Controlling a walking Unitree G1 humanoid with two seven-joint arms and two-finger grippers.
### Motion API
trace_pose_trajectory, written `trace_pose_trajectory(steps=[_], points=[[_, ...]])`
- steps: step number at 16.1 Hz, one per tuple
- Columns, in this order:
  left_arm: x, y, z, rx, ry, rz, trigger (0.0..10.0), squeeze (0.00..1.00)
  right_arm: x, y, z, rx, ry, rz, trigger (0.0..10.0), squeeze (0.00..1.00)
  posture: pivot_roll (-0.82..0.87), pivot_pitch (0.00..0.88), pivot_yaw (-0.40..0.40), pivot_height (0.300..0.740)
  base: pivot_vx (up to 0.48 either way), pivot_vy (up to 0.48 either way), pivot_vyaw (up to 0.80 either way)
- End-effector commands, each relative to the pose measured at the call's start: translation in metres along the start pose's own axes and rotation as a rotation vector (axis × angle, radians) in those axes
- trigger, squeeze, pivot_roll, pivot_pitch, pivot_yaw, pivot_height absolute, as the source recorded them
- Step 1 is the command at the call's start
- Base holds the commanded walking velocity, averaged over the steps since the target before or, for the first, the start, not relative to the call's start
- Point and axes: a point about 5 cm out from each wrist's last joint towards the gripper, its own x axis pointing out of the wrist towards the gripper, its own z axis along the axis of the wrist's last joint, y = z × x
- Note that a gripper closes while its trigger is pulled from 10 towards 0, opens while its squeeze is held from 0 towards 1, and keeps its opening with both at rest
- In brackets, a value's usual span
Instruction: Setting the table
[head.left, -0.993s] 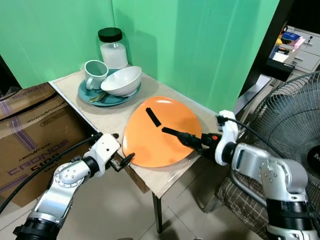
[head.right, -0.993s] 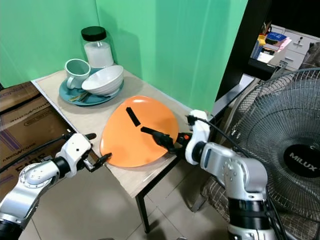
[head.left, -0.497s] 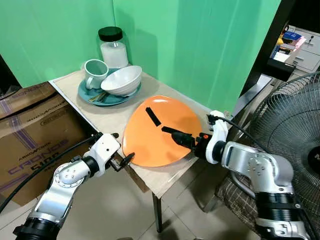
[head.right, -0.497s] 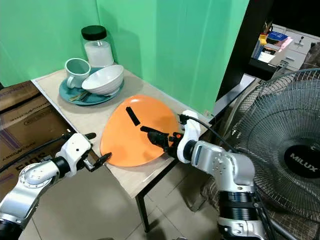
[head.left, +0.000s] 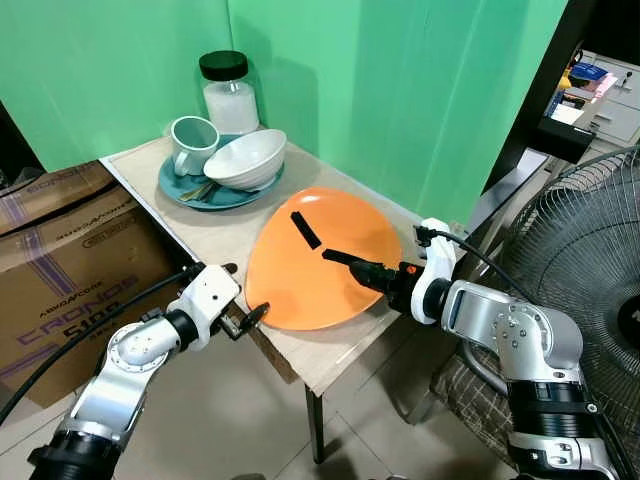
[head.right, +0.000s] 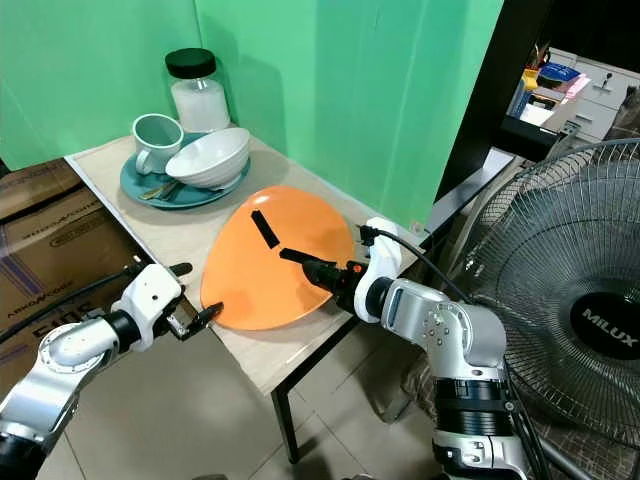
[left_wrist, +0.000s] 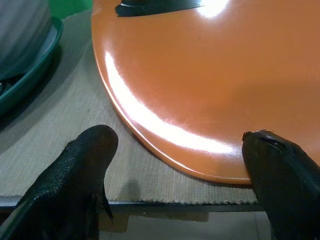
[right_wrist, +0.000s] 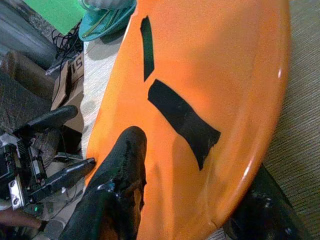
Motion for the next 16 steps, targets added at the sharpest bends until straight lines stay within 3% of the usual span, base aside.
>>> trace_pose_trajectory(steps=[1, 8, 12, 14, 16], points=[[0.0, -0.004, -0.013, -0.011, 0.069, -0.013, 10.0, 0.0, 0.002, 0.003, 0.004, -0.01, -0.013, 0.009, 0.0, 0.0, 0.11, 0.0, 0.027, 0.74, 0.0, 0.0, 0.0], [0.004, 0.003, -0.009, 0.025, 0.056, 0.027, 10.0, 0.0, 0.002, 0.001, 0.006, -0.021, -0.022, -0.007, 0.0, 0.0, 0.11, 0.0, 0.027, 0.74, 0.0, 0.0, 0.0], [0.002, 0.019, 0.002, 0.082, 0.028, 0.134, 10.0, 0.0, 0.0, 0.002, 0.009, -0.026, -0.042, -0.001, 0.0, 0.0, 0.1, 0.0, 0.026, 0.74, 0.0, 0.0, 0.0], [-0.01, 0.033, 0.026, 0.094, -0.052, 0.177, 10.0, 0.0, -0.007, 0.007, 0.015, -0.042, -0.09, 0.021, 0.0, 0.0, 0.1, 0.0, 0.025, 0.74, 0.0, 0.0, 0.0], [-0.022, 0.04, 0.061, 0.032, -0.204, 0.193, 10.0, 0.0, -0.019, 0.01, 0.022, -0.066, -0.146, 0.021, 0.0, 0.0, 0.1, 0.0, 0.021, 0.74, 0.0, 0.0, 0.0]])
